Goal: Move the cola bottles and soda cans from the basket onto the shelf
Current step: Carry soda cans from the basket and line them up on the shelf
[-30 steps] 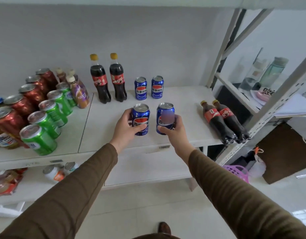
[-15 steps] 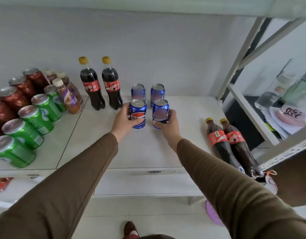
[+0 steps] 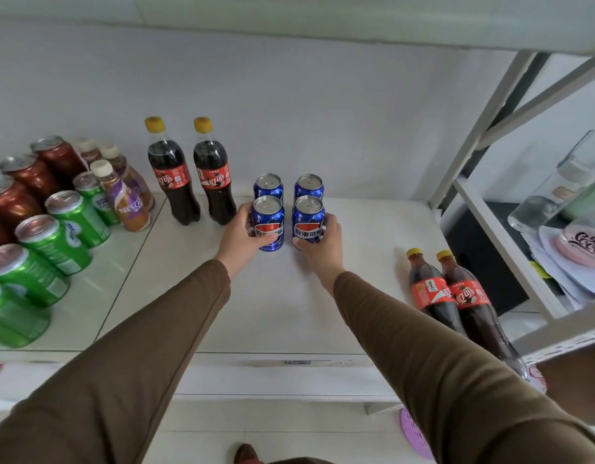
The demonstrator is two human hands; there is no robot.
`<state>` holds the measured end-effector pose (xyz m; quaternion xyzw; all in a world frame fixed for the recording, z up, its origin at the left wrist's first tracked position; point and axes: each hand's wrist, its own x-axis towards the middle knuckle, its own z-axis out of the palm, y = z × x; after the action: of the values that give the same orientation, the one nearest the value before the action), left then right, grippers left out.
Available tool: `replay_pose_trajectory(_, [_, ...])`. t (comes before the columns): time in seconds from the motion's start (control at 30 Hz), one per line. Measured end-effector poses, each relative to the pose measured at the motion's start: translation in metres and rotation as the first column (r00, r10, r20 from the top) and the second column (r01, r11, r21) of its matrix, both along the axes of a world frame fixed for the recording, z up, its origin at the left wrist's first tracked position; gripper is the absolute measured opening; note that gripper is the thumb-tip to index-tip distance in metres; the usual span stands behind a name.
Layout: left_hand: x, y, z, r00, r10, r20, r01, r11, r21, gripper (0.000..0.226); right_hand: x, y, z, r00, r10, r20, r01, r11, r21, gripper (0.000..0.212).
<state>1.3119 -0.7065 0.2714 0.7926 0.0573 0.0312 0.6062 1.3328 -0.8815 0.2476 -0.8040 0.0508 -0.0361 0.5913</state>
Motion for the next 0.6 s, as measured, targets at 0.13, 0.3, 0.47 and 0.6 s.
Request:
replay_pose_trajectory(0.13, [0.005,0.003,-0.001,1.000,-0.011,-0.004,0.011,1.000,0.018,0.076,0.005,0.003,-0.001,1.000,-0.002,-0.018,0.001,1.000,-0.026,0.077])
replay_pose_trajectory(0.3, [0.006,0.004,-0.003,1.000,-0.029,0.002,0.029,0.999,0.035,0.078,0.006,0.003,0.001,0.999,0.006,-0.053,-0.009,0.998,-0.063,0.084])
replay_pose_trajectory(0.47, [-0.010,0.010,-0.007,1.000,-0.020,-0.008,0.021,0.998,0.059,0.100,-0.014,-0.003,0.006,0.997,-0.034,-0.072,0.026,0.995,-0.099,0.103])
replay_pose_trajectory(0.6, [-0.039,0.016,-0.012,0.999,0.043,-0.010,-0.041,0.991,0.125,0.104,-0.046,-0.004,0.003,0.998,-0.055,0.041,0.061,0.985,-0.160,0.105])
